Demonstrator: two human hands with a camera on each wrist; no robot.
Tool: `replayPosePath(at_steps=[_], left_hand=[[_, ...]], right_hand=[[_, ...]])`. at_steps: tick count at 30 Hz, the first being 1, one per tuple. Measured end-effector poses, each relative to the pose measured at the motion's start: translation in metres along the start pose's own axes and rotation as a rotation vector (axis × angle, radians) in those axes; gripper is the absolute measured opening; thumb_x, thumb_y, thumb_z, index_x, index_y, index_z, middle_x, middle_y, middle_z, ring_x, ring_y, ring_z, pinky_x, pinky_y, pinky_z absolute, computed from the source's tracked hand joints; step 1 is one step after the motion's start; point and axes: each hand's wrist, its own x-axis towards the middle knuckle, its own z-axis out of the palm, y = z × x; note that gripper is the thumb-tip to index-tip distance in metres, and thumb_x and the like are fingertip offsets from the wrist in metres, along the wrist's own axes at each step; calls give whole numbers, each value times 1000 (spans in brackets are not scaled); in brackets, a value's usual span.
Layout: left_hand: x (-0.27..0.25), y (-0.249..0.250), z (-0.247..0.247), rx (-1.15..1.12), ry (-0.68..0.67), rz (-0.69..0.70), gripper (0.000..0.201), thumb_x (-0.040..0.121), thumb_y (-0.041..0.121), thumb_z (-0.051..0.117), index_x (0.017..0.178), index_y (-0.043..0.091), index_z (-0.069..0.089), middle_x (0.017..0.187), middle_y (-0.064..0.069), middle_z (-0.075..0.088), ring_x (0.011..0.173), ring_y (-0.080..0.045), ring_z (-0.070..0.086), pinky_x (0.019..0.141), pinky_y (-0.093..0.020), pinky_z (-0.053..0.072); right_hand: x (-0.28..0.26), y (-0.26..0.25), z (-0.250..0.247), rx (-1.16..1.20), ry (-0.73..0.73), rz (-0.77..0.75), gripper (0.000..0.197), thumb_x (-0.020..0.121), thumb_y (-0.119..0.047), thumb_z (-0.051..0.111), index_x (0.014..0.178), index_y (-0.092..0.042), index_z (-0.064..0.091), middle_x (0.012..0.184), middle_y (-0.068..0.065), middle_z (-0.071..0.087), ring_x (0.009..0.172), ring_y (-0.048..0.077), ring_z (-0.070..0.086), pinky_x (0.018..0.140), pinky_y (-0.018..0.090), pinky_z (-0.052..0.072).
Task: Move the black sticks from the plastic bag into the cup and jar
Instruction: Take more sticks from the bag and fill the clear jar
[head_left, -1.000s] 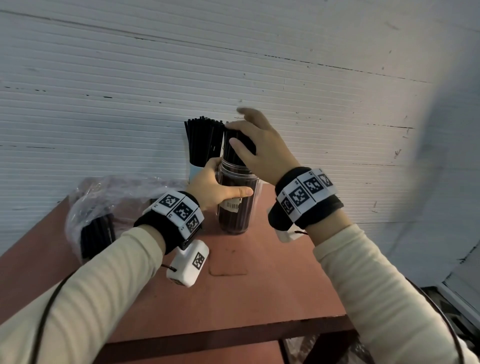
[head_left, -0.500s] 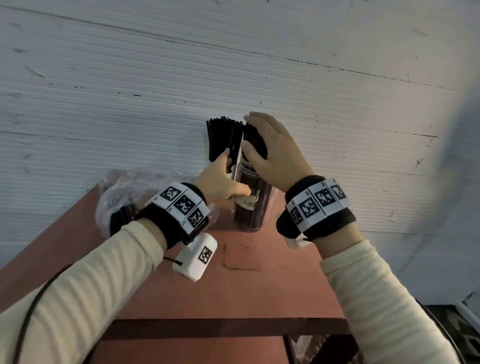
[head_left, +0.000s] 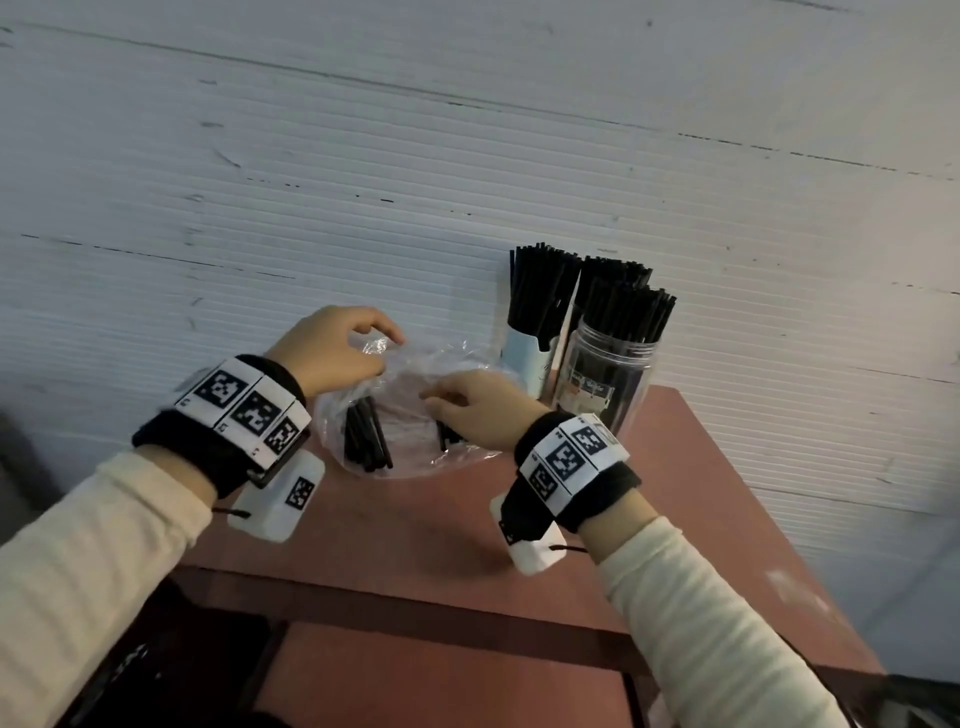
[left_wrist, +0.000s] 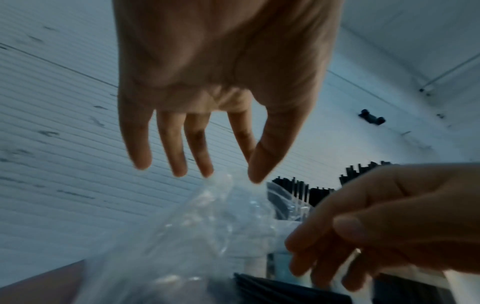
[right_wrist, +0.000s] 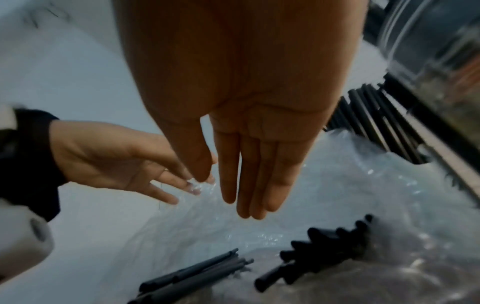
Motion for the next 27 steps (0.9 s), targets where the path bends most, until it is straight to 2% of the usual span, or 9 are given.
replayPosePath(at_steps=[4,7,9,12,15,17,22,25,27], left_hand=[[0,-31,-8,30,-219,3,58,80,-6,63,124,32,59,138,5,53,87,-14,61,66,-16,38],[3,-45,-4,-57,-247,12,71,76,-16,59,129,31,55,144,2,47,128,-21,50,74,-13,41],[5,-50,-2,-127,-235,0,77,73,-17,57,127,38,56,144,0,47,132,-18,45,81,-23,51],[4,-52,0,-141,-228,8,78,73,-15,58,126,43,55,144,1,47,133,-15,43,98,-37,49],[3,-53,0,-131,-232,21,79,72,-16,61,128,41,55,143,2,49,130,-12,46,96,-36,51],[4,-55,-2,-97,-200,17,82,71,-17,60,126,44,55,140,1,53,121,-17,55,90,-39,54],[4,-52,-6,-92,-163,-13,76,75,-20,57,132,30,55,139,-4,52,130,-18,48,91,-22,42],[4,-51,-7,-89,-206,-29,78,76,-20,58,135,31,53,141,-5,50,133,-17,45,92,-23,39],[4,-50,-6,-100,-215,-30,78,76,-20,58,135,31,53,141,-5,50,133,-16,44,93,-21,38]], right_hand=[[19,-22,12,-73,-199,-23,38,100,-34,46,130,-13,56,128,7,60,118,22,54,94,26,37],[37,-36,20,-196,-314,-13,48,99,-44,43,140,-19,48,139,7,52,128,25,47,105,33,32],[45,-44,26,-243,-355,-10,51,99,-45,44,143,-19,44,143,8,49,131,26,45,107,34,30],[54,-54,36,-283,-349,-20,46,98,-37,48,135,-11,50,136,10,54,125,26,49,100,31,34],[57,-56,44,-305,-275,-51,47,93,-37,56,133,-11,52,133,8,55,124,25,49,101,32,36],[55,-55,40,-305,-278,-64,48,92,-31,59,136,-13,49,130,3,53,121,19,47,92,21,31],[49,-47,30,-323,-372,-7,56,94,-27,56,146,-34,34,147,6,35,133,26,35,101,31,29],[52,-47,36,-315,-367,14,46,91,-24,59,136,-26,49,135,1,48,123,21,44,89,23,29],[57,-48,40,-306,-314,25,42,85,-25,65,125,-23,55,123,1,58,113,23,54,90,29,41]])
